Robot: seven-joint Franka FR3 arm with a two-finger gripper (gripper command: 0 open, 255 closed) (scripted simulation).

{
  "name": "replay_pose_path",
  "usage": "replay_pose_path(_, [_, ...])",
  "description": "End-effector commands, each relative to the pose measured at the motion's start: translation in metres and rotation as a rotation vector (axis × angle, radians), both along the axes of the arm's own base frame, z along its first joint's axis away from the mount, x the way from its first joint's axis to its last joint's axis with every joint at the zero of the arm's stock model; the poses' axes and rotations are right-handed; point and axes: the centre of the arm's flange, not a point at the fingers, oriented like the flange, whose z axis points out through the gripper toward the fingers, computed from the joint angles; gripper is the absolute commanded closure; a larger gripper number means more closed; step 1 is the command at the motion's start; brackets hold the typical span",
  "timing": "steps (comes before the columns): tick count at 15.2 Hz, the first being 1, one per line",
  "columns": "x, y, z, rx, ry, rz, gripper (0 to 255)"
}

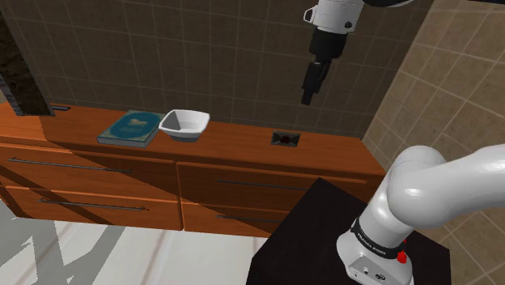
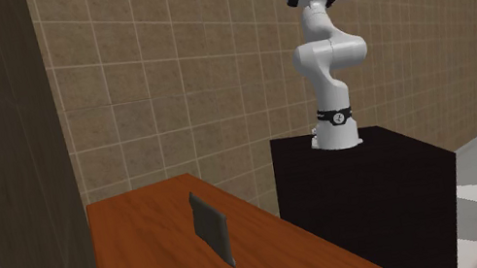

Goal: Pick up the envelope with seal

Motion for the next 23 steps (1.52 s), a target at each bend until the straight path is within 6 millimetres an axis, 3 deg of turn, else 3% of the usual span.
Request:
replay_pose_path(1, [0.000, 0.000, 0.000, 0.000, 0.000, 0.000, 0])
replay_pose_path(23, [0.097, -0.219, -0.175, 0.037, 0.036, 0.238, 0])
